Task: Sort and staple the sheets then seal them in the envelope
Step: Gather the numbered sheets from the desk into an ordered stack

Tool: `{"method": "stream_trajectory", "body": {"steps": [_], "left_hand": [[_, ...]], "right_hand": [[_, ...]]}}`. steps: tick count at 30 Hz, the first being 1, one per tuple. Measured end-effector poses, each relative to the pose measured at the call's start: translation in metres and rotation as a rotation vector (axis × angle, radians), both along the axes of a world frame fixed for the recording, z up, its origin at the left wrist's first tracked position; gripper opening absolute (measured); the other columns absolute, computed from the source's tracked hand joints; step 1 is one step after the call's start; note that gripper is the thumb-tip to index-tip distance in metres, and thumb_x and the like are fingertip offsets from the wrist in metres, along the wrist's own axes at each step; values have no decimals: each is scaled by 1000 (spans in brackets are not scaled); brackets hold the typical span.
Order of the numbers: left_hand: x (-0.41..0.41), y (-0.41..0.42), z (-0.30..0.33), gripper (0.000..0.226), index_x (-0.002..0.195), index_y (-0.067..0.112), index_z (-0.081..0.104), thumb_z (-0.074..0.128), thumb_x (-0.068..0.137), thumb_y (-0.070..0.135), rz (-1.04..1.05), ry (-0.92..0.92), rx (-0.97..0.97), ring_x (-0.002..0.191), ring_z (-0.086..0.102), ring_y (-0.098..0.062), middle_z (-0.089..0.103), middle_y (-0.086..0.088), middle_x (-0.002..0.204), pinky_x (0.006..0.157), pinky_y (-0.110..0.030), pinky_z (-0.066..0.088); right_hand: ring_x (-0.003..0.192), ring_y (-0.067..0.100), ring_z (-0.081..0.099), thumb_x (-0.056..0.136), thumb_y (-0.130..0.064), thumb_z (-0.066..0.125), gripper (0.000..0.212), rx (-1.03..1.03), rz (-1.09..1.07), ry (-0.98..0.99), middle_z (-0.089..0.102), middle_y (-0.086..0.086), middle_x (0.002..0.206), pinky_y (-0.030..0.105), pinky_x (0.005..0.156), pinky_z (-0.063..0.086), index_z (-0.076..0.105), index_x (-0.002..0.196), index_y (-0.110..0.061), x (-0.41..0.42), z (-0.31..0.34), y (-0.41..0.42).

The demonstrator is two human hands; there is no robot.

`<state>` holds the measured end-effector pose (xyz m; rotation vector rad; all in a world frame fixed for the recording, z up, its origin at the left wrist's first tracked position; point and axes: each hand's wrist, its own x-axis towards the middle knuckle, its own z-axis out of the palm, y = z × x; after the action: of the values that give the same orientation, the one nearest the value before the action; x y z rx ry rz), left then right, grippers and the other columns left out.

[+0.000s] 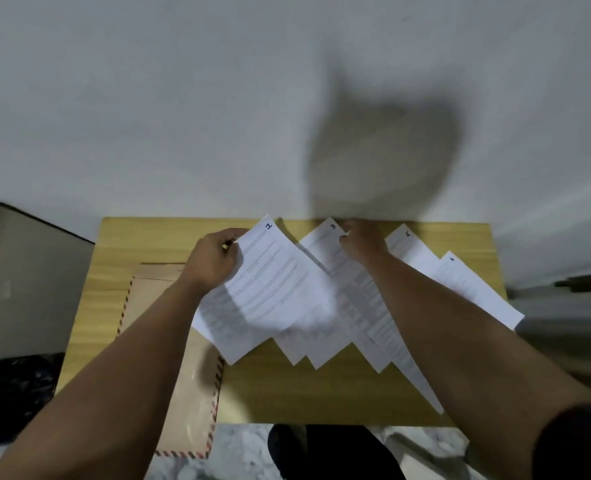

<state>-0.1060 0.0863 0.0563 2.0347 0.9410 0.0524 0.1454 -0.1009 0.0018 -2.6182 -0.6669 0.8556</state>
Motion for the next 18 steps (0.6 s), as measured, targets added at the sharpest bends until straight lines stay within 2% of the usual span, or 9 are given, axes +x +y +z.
{"method": "stream_trajectory", "body": {"steps": [3,6,10,13,18], "left_hand": [[12,8,-16,45,125,32,73,47,102,4,14,16,-44,60,60,6,73,13,85,67,-19,45],[20,12,-27,47,128,34,72,45,102,4,16,-7,-104,54,55,0,66,13,69,60,-19,46],[20,15,-38,48,129,31,72,44,103,3,26,-37,-167,49,47,-3,54,13,59,56,-18,42],[14,19,-43,47,134,27,70,43,104,3,25,-33,-203,49,46,-3,54,16,55,57,-17,38],[2,19,-36,45,131,28,72,44,105,5,50,-47,-211,52,46,-6,55,13,59,60,-19,40]], "right_hand": [[116,34,65,95,-25,62,37,-3,56,-43,71,8,123,39,92,54,65,131,-19,11,-22,18],[110,34,69,94,-31,66,32,4,36,-28,74,8,117,41,93,56,69,124,-20,17,-42,33],[105,31,71,91,-26,67,24,64,-43,-118,77,4,112,36,86,57,75,113,-20,11,-50,38],[94,27,71,87,-23,60,24,109,-69,-168,77,-4,105,35,77,59,75,105,-25,4,-54,36],[83,28,70,88,-33,63,15,163,-64,-229,76,-1,88,35,70,59,74,92,-23,-3,-48,36]]}}
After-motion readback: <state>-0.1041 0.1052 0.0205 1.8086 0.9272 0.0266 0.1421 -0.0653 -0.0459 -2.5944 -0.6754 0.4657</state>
